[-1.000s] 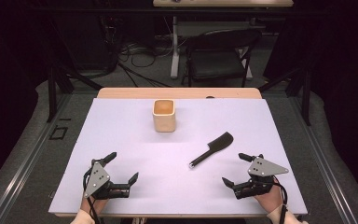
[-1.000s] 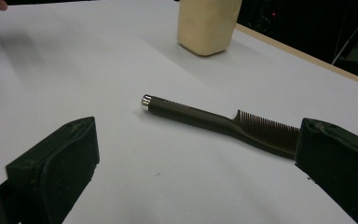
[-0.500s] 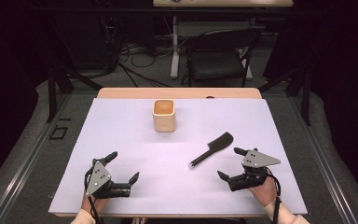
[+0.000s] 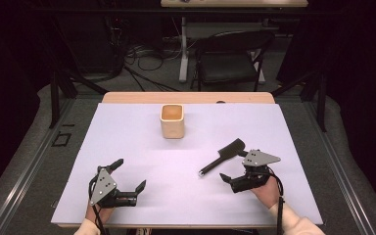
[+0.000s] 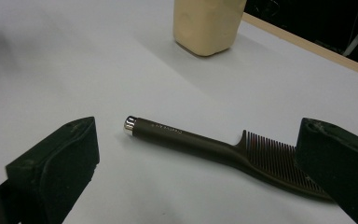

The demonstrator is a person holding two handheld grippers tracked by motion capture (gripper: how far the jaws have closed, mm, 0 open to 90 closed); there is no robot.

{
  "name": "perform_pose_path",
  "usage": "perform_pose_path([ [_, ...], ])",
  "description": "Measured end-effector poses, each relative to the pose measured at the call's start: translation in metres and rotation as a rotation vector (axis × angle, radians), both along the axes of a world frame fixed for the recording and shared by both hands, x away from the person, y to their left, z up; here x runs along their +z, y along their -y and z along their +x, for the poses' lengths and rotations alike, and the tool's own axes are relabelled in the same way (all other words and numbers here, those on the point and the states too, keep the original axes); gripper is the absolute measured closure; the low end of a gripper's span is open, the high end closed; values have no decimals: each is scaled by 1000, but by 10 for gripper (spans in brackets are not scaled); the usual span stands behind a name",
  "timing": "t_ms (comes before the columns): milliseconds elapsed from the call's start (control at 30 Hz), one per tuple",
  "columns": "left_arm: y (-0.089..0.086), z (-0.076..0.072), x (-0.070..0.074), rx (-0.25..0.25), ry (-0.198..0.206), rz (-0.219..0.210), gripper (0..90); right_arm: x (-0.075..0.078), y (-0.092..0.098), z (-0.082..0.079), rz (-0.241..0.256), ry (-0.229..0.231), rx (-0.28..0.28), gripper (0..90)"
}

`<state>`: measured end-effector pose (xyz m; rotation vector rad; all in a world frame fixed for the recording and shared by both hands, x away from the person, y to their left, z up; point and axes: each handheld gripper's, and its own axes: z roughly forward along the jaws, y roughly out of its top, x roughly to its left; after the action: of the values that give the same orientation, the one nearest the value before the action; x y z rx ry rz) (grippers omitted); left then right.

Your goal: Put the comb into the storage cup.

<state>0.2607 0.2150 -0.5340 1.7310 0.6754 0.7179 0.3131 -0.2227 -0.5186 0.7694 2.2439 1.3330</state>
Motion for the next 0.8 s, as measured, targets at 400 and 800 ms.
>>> perform_pose_path([
  [400,-1,0,0,4,-1,10,1,-1,-10,11,-6,-25,6,0],
  [800,0,0,0,7,0,7,2,-3,-15,23,-2,-64,-2,0],
])
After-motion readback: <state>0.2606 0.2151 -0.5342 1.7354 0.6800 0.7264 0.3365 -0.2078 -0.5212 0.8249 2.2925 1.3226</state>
